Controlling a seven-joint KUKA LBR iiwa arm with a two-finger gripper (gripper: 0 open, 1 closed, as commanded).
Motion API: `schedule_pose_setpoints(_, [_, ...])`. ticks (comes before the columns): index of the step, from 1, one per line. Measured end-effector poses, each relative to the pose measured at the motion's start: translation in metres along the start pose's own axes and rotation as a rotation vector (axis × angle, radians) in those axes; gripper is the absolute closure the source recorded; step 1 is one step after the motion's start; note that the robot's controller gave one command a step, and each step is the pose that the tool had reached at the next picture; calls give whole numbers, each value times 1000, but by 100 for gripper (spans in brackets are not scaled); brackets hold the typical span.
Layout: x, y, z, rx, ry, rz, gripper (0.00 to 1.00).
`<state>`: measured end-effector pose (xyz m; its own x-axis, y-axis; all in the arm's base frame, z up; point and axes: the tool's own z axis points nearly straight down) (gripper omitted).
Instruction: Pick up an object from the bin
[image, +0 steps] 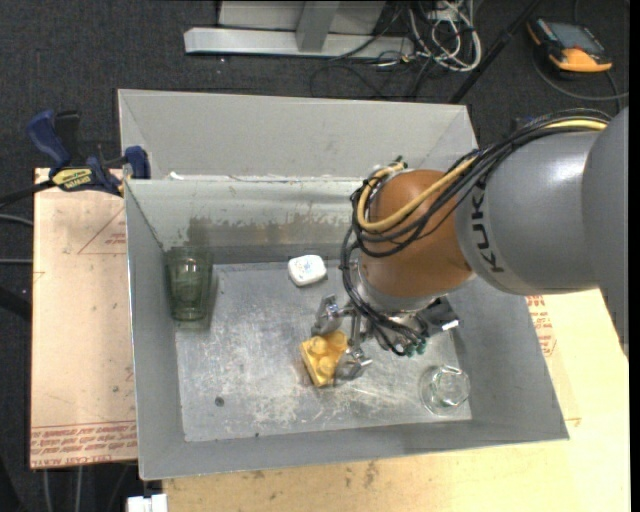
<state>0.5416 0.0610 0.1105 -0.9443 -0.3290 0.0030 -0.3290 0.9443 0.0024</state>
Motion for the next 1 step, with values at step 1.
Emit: schedule_pose_setpoints(1, [-1, 0, -19, 1, -3, 1, 100])
